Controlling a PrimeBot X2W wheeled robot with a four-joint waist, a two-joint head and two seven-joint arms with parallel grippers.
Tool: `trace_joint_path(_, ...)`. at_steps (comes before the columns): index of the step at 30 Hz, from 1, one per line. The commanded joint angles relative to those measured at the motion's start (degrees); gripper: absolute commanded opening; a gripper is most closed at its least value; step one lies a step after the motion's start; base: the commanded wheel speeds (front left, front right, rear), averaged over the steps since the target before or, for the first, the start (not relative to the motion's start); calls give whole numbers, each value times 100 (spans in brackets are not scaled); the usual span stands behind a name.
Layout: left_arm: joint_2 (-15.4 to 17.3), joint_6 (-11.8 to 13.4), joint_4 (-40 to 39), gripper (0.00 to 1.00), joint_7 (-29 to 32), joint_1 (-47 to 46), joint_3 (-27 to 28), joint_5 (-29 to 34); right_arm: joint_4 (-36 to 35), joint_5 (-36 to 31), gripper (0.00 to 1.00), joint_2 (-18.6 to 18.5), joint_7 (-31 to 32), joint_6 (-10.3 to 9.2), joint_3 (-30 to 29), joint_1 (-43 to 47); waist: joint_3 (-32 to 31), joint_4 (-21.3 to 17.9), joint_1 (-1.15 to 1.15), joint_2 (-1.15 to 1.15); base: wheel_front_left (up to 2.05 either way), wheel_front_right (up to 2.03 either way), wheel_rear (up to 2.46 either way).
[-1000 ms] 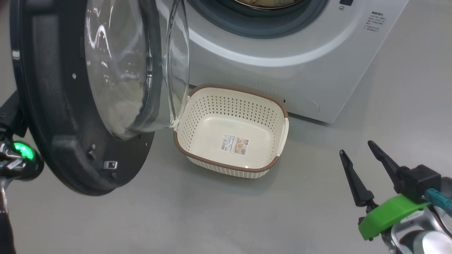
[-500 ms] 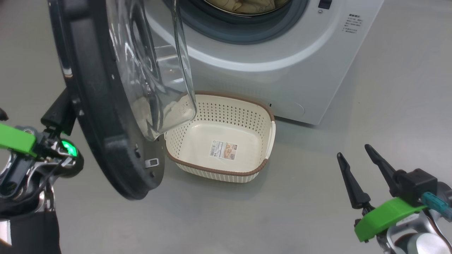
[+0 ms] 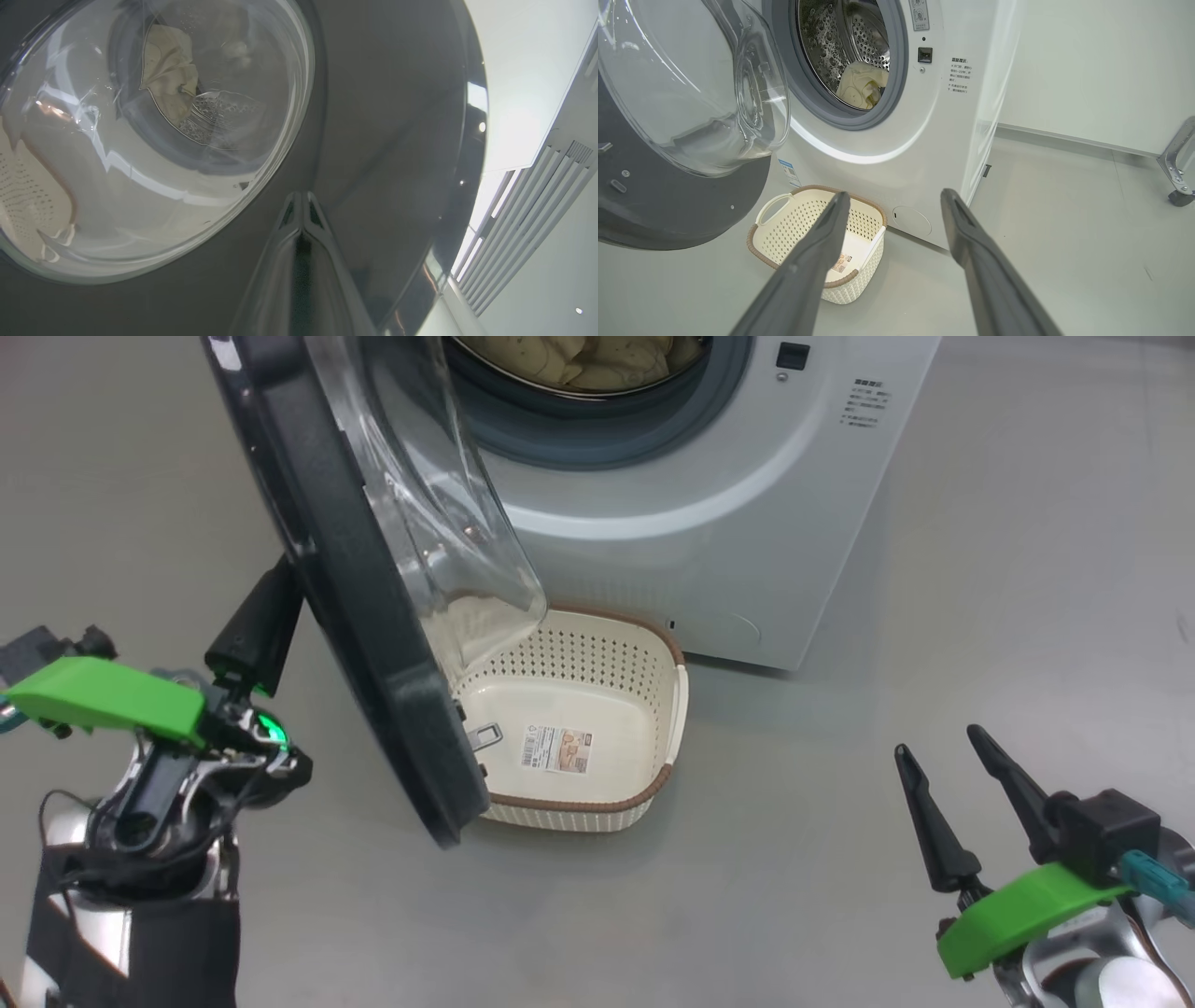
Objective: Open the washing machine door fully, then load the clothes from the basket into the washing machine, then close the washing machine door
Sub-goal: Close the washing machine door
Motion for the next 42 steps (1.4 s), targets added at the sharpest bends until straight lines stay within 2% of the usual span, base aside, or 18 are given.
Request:
trace_joint_path(1,62,-7,-171,0,-68,-209,21,83,-161,33,100,-28,-76,-16,102,-232,-12,-60,0,0,0,0,0)
trace_joint_path(8,24,-7,88,0,-532,-435,-296,16,-100,132,100,-26,-127,-16,122,-275,9,-290,0,0,0,0,0)
trace_joint_path(21,48,-7,732,0,-1237,-928,-720,156,1,211,100,-25,-219,-16,231,-436,190,-944,0,0,0,0,0)
trace_joint_path(42,556,-7,1680,0,-1905,-1955,-1133,204,307,356,100,-25,-413,-16,636,-854,490,-2120,0,0,0,0,0)
